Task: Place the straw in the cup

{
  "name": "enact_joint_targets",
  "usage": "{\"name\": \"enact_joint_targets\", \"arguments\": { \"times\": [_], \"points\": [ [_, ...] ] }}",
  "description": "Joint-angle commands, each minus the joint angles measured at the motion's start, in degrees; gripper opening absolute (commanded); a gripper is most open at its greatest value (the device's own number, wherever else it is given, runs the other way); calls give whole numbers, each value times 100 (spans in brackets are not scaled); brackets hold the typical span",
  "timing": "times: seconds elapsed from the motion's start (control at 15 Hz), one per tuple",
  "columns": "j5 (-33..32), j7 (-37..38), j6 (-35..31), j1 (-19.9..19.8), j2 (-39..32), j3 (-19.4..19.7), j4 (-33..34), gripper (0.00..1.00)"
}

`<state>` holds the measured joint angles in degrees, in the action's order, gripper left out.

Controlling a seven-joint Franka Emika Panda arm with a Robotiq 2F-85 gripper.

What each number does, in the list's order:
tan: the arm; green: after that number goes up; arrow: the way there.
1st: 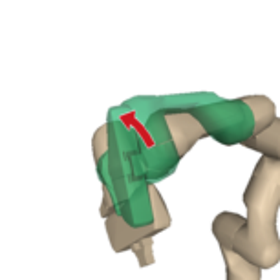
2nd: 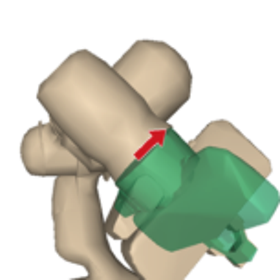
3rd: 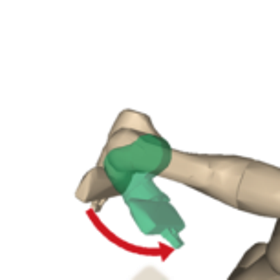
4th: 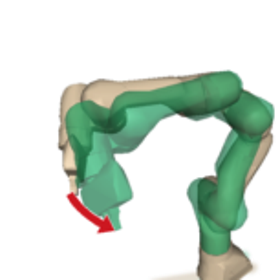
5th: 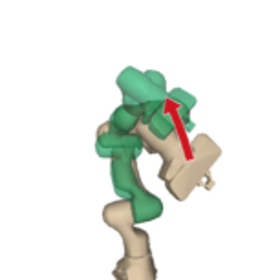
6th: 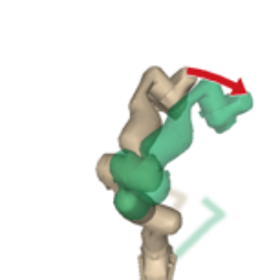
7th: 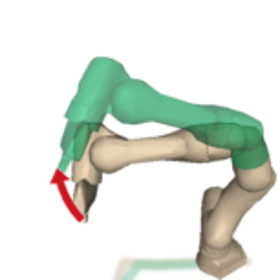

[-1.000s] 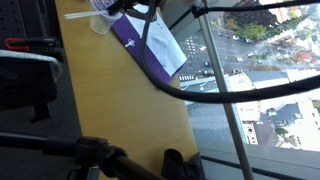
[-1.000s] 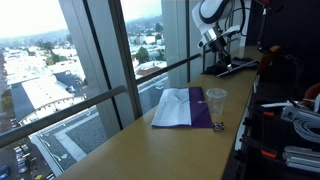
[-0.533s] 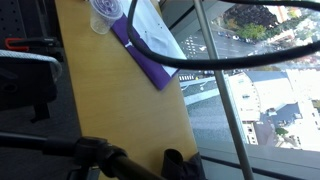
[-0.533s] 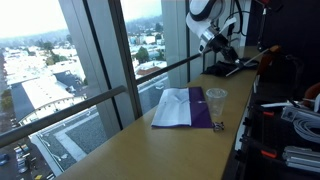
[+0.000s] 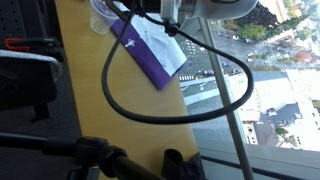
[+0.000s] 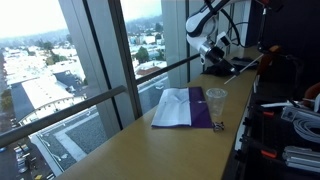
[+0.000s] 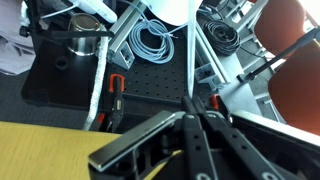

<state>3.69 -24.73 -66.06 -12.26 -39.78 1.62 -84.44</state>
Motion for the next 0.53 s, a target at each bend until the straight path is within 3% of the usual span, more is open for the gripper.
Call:
{"name": "enact_joint_targets", "arguments": {
  "times": [0.0, 0.47],
  "points": [
    [626, 483, 731, -175, -670, -63, 944, 0],
    [1420, 1069, 1274, -267, -1385, -76, 1908, 0]
  ]
}}
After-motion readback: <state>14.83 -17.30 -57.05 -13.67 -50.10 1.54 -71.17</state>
